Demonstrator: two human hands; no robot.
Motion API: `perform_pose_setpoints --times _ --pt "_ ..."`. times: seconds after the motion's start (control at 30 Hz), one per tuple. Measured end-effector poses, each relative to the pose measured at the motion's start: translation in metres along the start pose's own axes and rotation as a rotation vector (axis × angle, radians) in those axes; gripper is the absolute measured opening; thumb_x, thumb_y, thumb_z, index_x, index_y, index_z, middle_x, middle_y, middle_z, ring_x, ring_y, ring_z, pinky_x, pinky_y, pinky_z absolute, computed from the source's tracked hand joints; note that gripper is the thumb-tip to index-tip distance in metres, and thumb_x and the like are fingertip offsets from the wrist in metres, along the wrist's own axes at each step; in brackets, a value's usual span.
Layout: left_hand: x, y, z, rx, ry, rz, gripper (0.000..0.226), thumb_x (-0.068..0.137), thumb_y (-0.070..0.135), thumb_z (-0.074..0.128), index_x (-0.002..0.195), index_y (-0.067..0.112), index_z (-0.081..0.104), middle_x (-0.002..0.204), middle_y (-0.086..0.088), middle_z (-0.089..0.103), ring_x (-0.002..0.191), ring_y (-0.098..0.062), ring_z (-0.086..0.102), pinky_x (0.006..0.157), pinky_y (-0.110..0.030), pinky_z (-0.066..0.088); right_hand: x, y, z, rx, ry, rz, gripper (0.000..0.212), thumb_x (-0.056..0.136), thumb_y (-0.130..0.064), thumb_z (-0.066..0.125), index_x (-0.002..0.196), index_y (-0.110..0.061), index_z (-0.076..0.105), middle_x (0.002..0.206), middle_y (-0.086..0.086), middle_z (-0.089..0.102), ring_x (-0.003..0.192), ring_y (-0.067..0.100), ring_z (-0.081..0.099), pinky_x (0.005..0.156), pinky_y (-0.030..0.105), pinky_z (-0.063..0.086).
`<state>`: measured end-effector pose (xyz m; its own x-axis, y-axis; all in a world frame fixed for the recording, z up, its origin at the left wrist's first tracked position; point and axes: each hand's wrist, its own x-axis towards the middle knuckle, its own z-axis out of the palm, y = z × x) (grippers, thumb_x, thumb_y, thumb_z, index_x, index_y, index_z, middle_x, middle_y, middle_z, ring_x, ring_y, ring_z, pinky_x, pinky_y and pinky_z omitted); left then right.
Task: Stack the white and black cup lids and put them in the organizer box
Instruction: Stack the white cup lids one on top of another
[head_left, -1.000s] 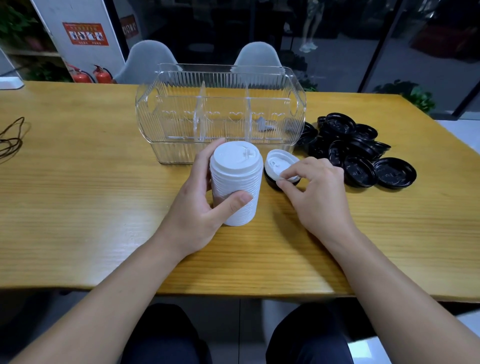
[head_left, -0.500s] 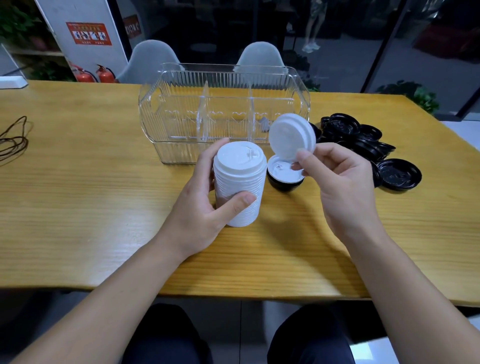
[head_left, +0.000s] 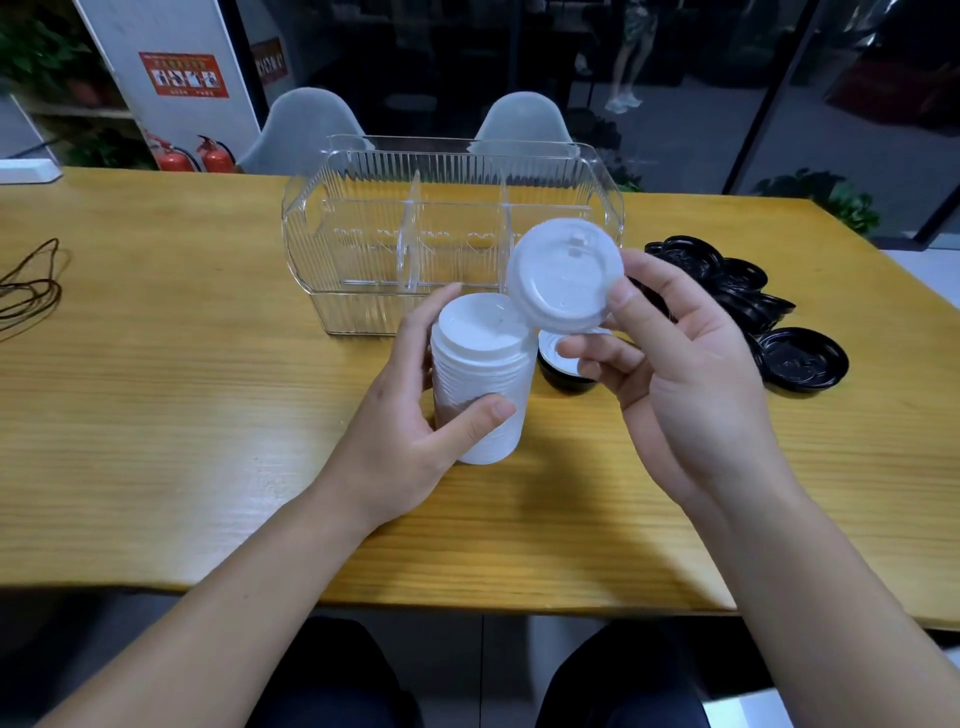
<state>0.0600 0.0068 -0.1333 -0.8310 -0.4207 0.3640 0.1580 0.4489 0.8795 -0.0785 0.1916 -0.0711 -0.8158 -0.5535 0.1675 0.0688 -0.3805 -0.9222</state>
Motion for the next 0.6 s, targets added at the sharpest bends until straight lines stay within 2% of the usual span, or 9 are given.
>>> perform_pose_setpoints --times 0.07,0.17,0.27,0.33,0.4,0.5,0.6 --pt "-0.002 0.001 0.0 0.012 0.004 0.011 0.107 0.098 0.037 0.088 0.18 0.038 0.018 0.156 0.031 0.058 0.15 -0.009 0.06 0.123 -0.035 0.048 -0.002 0.002 0.003 -0.019 -0.022 0.012 0.04 0.109 -0.016 0.069 0.149 -0.017 0.063 0.105 0.01 0.084 0.078 0.023 0.08 0.073 0.03 0.056" --pt "-0.003 0.002 0.0 0.053 -0.004 0.057 0.112 0.101 0.027 0.084 0.182 0.038 0.008 0.166 0.023 0.054 0.155 -0.014 0.057 0.128 -0.045 0.048 -0.003 0.006 0.006 -0.063 -0.04 0.014 0.039 0.106 -0.012 0.073 0.144 -0.017 0.067 0.1 0.016 0.083 0.077 0.023 0.079 0.075 0.032 0.056" --pt "-0.001 0.0 0.0 0.131 -0.013 0.131 0.103 0.105 0.028 0.08 0.182 0.036 0.012 0.182 0.014 0.036 0.168 -0.021 0.04 0.134 -0.058 0.04 -0.004 0.011 0.007 -0.115 -0.046 -0.008 0.038 0.102 -0.012 0.077 0.139 -0.014 0.072 0.096 0.02 0.083 0.071 0.023 0.071 0.079 0.037 0.054" --pt "0.0 -0.001 0.0 0.158 -0.006 0.166 0.096 0.105 0.027 0.079 0.18 0.037 0.019 0.185 0.012 0.03 0.171 -0.023 0.034 0.134 -0.061 0.038 -0.006 0.013 0.008 -0.156 -0.055 -0.034 0.039 0.099 -0.011 0.081 0.138 -0.012 0.073 0.092 0.023 0.082 0.069 0.022 0.067 0.076 0.034 0.056" --pt "0.0 -0.003 0.0 0.162 0.001 0.179 0.094 0.105 0.023 0.081 0.178 0.037 0.024 0.185 0.009 0.03 0.171 -0.025 0.035 0.134 -0.062 0.038 -0.007 0.015 0.01 -0.175 -0.066 -0.053 0.039 0.097 -0.008 0.082 0.136 -0.01 0.074 0.085 0.024 0.079 0.071 0.023 0.069 0.073 0.031 0.058" --pt "0.0 -0.005 0.001 0.133 -0.002 0.161 0.095 0.103 0.016 0.083 0.179 0.023 0.025 0.182 0.002 0.037 0.167 -0.03 0.042 0.132 -0.06 0.041 -0.01 0.017 0.013 -0.215 -0.082 -0.076 0.037 0.097 -0.005 0.083 0.132 -0.011 0.075 0.072 0.014 0.073 0.073 0.025 0.071 0.076 0.032 0.06" --pt "-0.001 -0.003 0.001 0.122 0.014 0.158 0.094 0.102 0.014 0.084 0.175 0.015 0.026 0.176 0.006 0.043 0.16 -0.03 0.051 0.126 -0.057 0.049 -0.011 0.02 0.014 -0.313 -0.092 -0.118 0.035 0.095 -0.006 0.085 0.129 -0.011 0.077 0.064 0.009 0.067 0.063 0.019 0.063 0.075 0.03 0.058"
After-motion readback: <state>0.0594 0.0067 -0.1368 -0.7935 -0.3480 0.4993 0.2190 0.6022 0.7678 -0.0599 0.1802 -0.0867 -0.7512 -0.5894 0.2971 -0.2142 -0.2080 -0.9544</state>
